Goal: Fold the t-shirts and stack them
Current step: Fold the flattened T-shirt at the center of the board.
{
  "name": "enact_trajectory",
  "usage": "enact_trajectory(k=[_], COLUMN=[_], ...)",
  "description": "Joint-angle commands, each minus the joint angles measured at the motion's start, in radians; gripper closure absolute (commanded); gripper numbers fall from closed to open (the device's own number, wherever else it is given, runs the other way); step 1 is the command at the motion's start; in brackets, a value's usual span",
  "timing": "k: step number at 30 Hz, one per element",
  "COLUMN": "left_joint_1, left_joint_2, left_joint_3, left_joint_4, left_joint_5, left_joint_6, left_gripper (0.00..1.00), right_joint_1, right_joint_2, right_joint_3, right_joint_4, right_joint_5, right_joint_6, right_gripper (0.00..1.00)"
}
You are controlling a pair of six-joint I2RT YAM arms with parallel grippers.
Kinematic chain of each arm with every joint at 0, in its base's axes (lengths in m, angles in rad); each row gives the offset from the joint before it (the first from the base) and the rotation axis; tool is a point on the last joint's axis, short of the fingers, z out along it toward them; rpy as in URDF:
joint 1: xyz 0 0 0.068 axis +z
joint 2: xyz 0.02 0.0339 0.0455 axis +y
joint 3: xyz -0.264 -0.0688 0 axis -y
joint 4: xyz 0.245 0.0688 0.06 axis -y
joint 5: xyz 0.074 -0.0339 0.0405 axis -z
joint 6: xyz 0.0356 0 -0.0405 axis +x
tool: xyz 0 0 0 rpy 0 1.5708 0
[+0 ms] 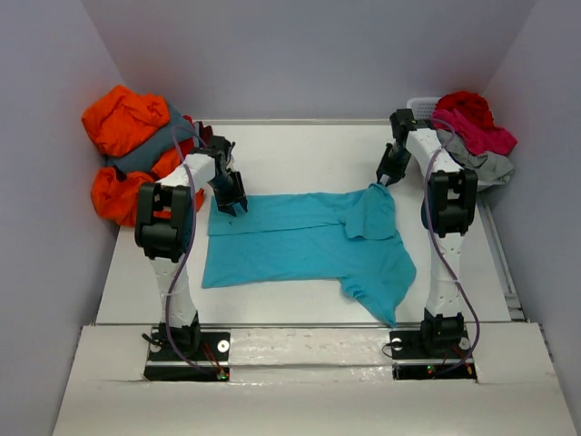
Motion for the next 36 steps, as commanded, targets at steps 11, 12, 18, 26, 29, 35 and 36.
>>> enact_trajectory(k=[11,12,18,26,29,35,36], left_joint_1=[-0.002,-0.002,-0.002,-0.002,-0.002,-0.002,-0.002], left_joint_2=[0.006,0.006,0.009,0.014,0.014,0.006,0.006], left_joint_3=[-0.002,-0.001,0.002,0.006,0.007,-0.007,-0.008], left_joint_4=[-0.012,-0.012,-0.016,-0.018,-0.019,-0.019,-0.019], left_joint_5=[-0.002,-0.002,-0.004,-0.009,-0.013,-0.022,-0.024], left_joint_6=[0.014,0.014,0.016,0.017,0.016,0.008,0.008], left_gripper=[0.51,0.51,0.51,0.51,0.51,0.51,0.51], right_joint_1=[-0.007,-0.007,-0.007,-0.007,-0.007,-0.007,-0.017], right_joint_2=[-0.03,-0.023,-0.018,-0.027,-0.038,-0.052,-0.053], right_joint_3=[0.014,0.018,-0.003,-0.025,-0.025,-0.008,-0.009], right_joint_4=[0.071,0.064,0.074,0.067,0.057,0.002,-0.006], right_joint_5=[-0.089,-0.096,-0.112,-0.092,-0.06,0.009,0.034], right_joint_6=[0.009,0.006,0.004,0.006,0.013,0.035,0.04], right_gripper=[0.65,0.65,0.7,0.93,0.93,0.93,0.93])
